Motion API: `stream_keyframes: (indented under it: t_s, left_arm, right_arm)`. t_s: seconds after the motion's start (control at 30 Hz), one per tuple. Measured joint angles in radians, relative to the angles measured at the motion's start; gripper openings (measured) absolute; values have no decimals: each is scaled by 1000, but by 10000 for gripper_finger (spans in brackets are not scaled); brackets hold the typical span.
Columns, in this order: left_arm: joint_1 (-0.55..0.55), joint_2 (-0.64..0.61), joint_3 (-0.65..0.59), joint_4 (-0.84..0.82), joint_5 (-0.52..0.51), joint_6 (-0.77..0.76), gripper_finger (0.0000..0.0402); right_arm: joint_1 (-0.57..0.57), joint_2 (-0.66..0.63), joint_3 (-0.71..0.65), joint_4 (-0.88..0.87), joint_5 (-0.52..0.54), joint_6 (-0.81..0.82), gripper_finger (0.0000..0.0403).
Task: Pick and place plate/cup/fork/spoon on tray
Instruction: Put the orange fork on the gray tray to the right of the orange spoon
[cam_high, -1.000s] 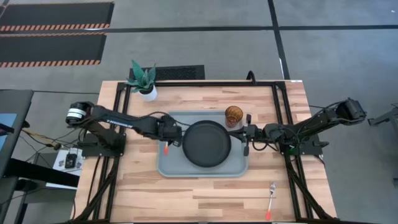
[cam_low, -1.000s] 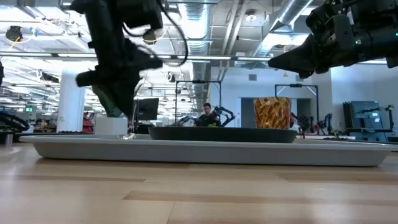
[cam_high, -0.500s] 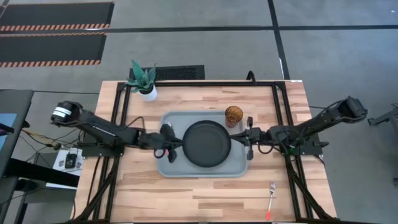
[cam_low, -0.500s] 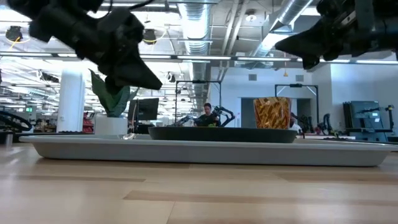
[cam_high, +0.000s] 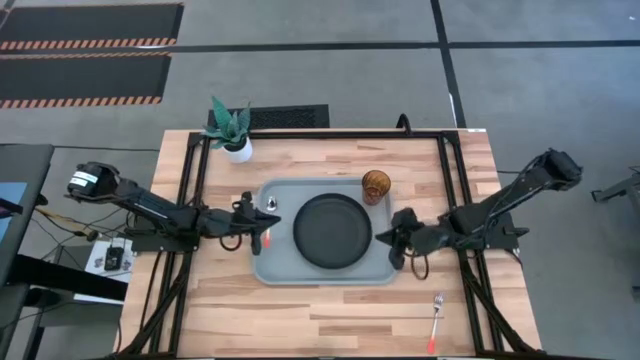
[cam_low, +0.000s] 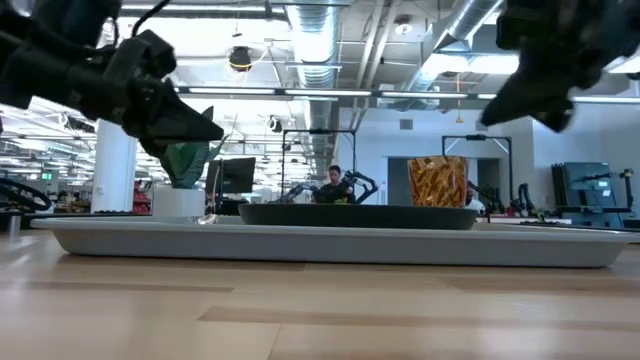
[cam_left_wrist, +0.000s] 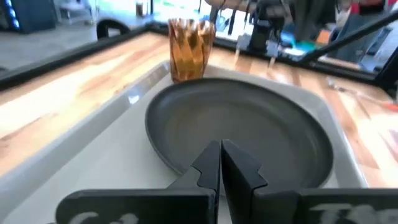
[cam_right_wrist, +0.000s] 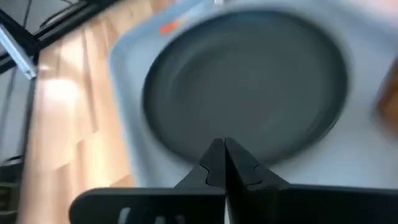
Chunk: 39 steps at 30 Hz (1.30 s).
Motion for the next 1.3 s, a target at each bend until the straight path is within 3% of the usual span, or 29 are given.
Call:
stream_keyframes:
  t_s: [0.23, 0.4, 0.5, 0.67, 0.83, 0.97, 1.13, 1.3]
  left_arm:
    - [0, -2, -134, 299, 0, 62, 0]
    - [0, -2, -145, 322, -3, 69, 0]
    - [0, -2, -145, 324, -29, 70, 0]
    - [0, -2, -145, 323, -47, 69, 0]
    - [-1, -2, -146, 320, -42, 64, 0]
    - [-1, -2, -147, 320, -42, 123, 0]
    - [-1, -2, -140, 296, -25, 112, 0]
    - [-2, -1, -137, 297, 26, 115, 0]
  right_arm:
    - [199, 140, 148, -135, -78, 472, 10]
    - [356, 256, 237, -153, -92, 873, 20]
    - [439, 339, 296, -189, -97, 1085, 46]
    - [535, 460, 421, -370, -246, 1366, 102]
    - [562, 548, 493, -486, -425, 1449, 150]
    - [554, 607, 497, -552, -566, 1493, 158]
    - [549, 627, 497, -610, -638, 1518, 141]
    - [544, 629, 494, -664, -636, 1523, 135]
